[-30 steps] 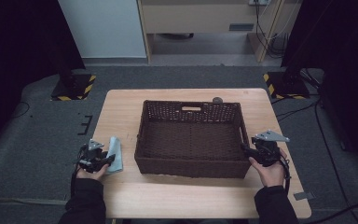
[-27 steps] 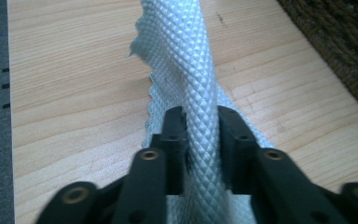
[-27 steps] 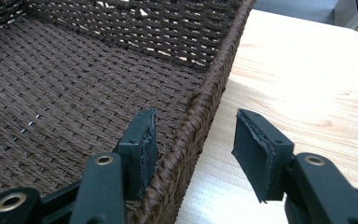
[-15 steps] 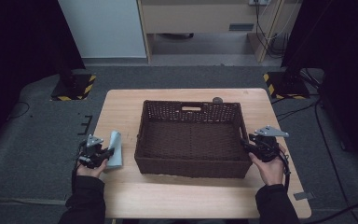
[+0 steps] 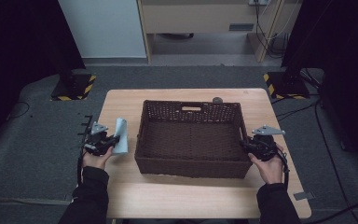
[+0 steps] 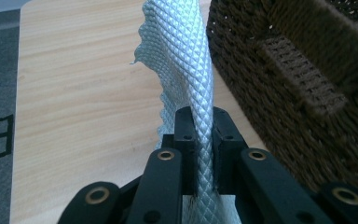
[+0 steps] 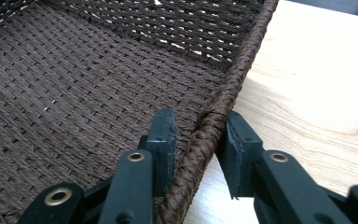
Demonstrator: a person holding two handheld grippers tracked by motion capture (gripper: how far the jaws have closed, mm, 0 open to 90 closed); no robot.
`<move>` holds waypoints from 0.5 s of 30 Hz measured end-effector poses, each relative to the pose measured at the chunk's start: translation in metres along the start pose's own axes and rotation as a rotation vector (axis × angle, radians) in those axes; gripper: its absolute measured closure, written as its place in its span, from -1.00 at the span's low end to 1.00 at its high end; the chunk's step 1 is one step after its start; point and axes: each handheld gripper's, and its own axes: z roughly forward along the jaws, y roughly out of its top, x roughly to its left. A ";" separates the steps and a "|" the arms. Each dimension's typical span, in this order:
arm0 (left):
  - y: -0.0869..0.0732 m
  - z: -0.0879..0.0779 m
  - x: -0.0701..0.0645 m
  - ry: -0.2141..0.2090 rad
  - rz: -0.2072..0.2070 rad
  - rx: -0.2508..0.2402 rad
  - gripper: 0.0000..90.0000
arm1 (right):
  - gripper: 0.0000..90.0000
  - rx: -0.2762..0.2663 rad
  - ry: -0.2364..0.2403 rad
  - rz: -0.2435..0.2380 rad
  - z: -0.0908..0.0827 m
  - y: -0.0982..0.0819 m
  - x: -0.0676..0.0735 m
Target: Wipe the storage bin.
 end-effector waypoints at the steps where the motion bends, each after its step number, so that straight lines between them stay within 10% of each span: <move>1: 0.003 0.003 0.000 -0.005 -0.005 0.000 0.83 | 0.52 -0.001 -0.001 -0.001 0.000 0.000 0.000; 15: 0.019 0.028 -0.009 -0.042 0.042 0.010 0.83 | 0.56 0.010 0.006 -0.045 -0.009 -0.005 0.006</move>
